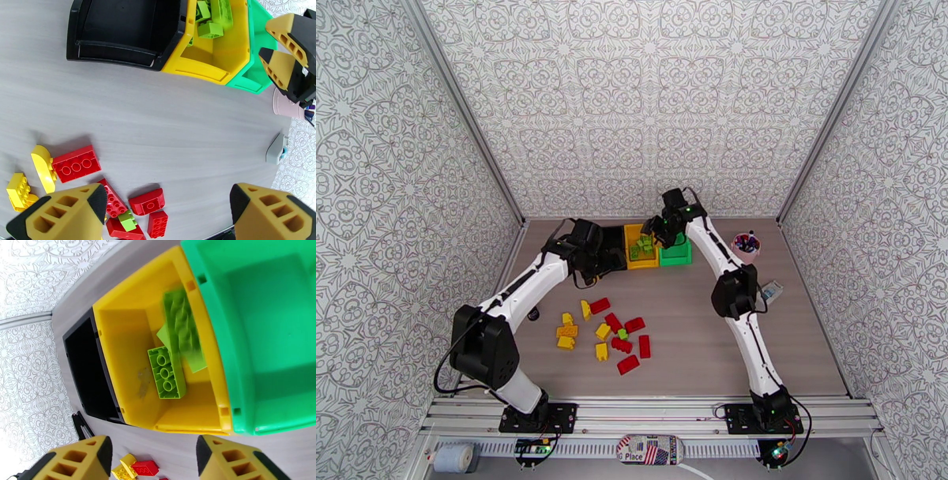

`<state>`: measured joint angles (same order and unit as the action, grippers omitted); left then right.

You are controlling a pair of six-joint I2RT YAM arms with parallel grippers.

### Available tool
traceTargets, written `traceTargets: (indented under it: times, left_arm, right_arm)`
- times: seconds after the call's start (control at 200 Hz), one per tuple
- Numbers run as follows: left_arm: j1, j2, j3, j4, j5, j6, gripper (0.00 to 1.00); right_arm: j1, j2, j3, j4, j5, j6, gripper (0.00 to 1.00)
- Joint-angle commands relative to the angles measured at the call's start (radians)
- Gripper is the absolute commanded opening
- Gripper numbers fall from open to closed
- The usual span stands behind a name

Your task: Sort the legos into containers by color

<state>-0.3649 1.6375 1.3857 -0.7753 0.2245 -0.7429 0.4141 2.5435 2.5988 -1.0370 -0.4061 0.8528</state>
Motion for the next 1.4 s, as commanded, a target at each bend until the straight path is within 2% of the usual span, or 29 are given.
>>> traceTargets:
  times: [0.0,0.28,0.435,0.665,0.68,0.875,1.1,1.251,1.396]
  left_arm:
    - [-0.001,-0.013,-0.017,-0.048,0.009,0.058,0.86]
    - [-0.06,-0.038,-0.09,-0.13,0.002,0.184,0.76]
    - [-0.121,-0.08,-0.193,-0.155,-0.01,0.217,0.67]
    - [-0.203,-0.168,-0.308,-0.18,0.018,0.121,0.67]
    - [-0.209,-0.174,-0.315,-0.18,0.045,0.109,0.67]
    - [-0.285,-0.196,-0.4,-0.119,0.098,-0.031,0.66]
    - [-0.31,-0.13,-0.384,-0.076,0.05,-0.08,0.62]
    - [-0.306,-0.074,-0.353,-0.081,0.029,-0.078,0.61]
    - [-0.307,-0.011,-0.318,-0.094,-0.04,-0.058,0.59]
  right_arm:
    - [0.002,-0.064,-0.065,0.023,-0.024,-0.014,0.6]
    - [0.003,-0.191,-0.2,-0.071,0.043,-0.114,0.54]
    - [0.006,-0.335,-0.421,-0.074,0.093,-0.169,0.5]
    - [0.015,-0.579,-0.811,-0.004,0.141,-0.181,0.48]
    - [0.018,-0.598,-0.84,-0.001,0.144,-0.179,0.48]
    - [0.081,-0.706,-1.042,0.038,0.175,-0.149,0.47]
    - [0.149,-0.74,-1.138,0.074,0.163,-0.118,0.45]
    - [0.158,-0.758,-1.159,0.078,0.164,-0.117,0.44]
    - [0.158,-0.79,-1.185,0.081,0.172,-0.116,0.44]
